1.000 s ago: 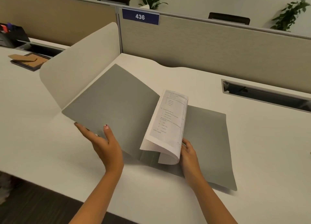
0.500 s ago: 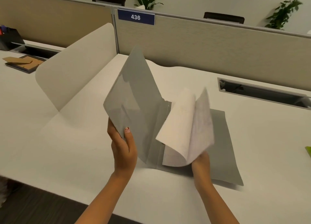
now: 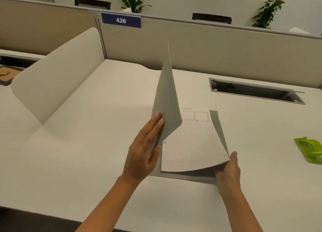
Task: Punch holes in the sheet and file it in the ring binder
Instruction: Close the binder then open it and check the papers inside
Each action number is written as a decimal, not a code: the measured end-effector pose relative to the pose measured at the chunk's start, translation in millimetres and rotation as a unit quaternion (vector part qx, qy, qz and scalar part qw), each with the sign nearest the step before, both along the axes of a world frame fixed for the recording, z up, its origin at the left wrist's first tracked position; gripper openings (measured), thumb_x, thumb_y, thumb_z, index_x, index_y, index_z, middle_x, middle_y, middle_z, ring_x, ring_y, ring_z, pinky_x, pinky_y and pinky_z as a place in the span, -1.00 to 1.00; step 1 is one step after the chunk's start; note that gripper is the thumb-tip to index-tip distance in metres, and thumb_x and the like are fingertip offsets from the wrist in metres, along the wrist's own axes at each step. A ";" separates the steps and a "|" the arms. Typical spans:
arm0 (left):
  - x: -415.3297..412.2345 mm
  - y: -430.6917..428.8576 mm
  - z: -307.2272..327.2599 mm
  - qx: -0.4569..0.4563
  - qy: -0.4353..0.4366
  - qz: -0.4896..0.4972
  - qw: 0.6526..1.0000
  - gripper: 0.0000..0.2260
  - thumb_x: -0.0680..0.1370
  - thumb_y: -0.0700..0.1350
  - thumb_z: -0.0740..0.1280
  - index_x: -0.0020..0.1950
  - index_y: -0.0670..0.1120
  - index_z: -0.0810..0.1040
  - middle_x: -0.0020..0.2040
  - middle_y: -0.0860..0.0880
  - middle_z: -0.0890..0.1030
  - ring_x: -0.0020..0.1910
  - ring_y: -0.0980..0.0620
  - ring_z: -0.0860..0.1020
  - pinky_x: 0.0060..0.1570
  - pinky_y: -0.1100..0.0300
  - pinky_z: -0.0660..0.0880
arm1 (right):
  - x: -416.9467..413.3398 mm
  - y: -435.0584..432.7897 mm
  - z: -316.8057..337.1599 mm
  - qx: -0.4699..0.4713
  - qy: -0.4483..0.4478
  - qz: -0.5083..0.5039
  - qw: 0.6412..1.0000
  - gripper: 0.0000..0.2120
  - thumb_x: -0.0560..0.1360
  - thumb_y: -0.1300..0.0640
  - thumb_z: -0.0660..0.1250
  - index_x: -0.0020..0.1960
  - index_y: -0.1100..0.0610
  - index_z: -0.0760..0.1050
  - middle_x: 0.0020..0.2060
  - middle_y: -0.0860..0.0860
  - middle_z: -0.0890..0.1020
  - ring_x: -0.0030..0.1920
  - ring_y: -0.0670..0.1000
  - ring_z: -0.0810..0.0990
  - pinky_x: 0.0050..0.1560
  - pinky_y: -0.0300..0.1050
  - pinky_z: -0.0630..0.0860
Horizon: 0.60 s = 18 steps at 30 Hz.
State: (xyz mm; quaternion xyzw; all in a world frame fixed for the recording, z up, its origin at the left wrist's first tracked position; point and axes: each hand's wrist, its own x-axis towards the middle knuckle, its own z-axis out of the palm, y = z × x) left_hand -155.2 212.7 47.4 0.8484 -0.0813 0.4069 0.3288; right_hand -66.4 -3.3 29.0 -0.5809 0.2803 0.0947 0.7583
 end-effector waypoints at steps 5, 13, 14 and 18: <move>14.6 -21.7 -1.7 0.080 0.071 -0.056 0.993 -0.40 0.47 -0.31 0.31 0.50 -0.13 0.24 0.51 -0.05 0.29 0.50 -0.03 0.24 0.38 -0.19 0.28 | 3.3 -18.4 -1.4 -0.064 -0.019 -0.003 0.998 -0.57 0.64 -0.10 -0.02 0.18 0.08 0.53 0.00 0.01 0.66 -0.06 0.00 0.60 -0.09 -0.14 0.49; 33.5 -51.5 -25.6 0.169 0.186 -0.102 0.963 -0.43 0.45 0.02 0.31 0.47 0.07 0.33 0.48 0.13 0.32 0.50 0.09 0.22 0.40 -0.08 0.24 | -3.3 -32.5 -0.2 -0.016 -0.071 -0.066 0.995 -0.70 0.58 -0.03 0.13 -0.13 -0.02 0.61 -0.20 -0.08 0.64 -0.17 -0.02 0.57 -0.16 -0.15 0.44; 35.3 -53.8 -29.2 0.181 0.195 -0.105 0.958 -0.43 0.45 0.06 0.30 0.47 0.08 0.33 0.48 0.14 0.32 0.49 0.09 0.22 0.40 -0.08 0.24 | -3.9 -33.6 0.5 0.001 -0.079 -0.061 0.995 -0.66 0.60 -0.06 0.10 0.01 0.03 0.62 -0.11 -0.04 0.67 -0.15 -0.01 0.60 -0.14 -0.12 0.47; 40.4 -59.6 -35.8 0.197 0.212 -0.105 0.951 -0.45 0.48 0.18 0.29 0.46 0.13 0.33 0.47 0.17 0.33 0.48 0.10 0.25 0.42 -0.04 0.21 | 2.4 -45.4 2.1 0.007 -0.080 -0.002 0.997 -0.62 0.59 -0.08 0.14 0.21 0.09 0.58 0.06 0.06 0.67 -0.06 0.06 0.63 -0.04 -0.03 0.51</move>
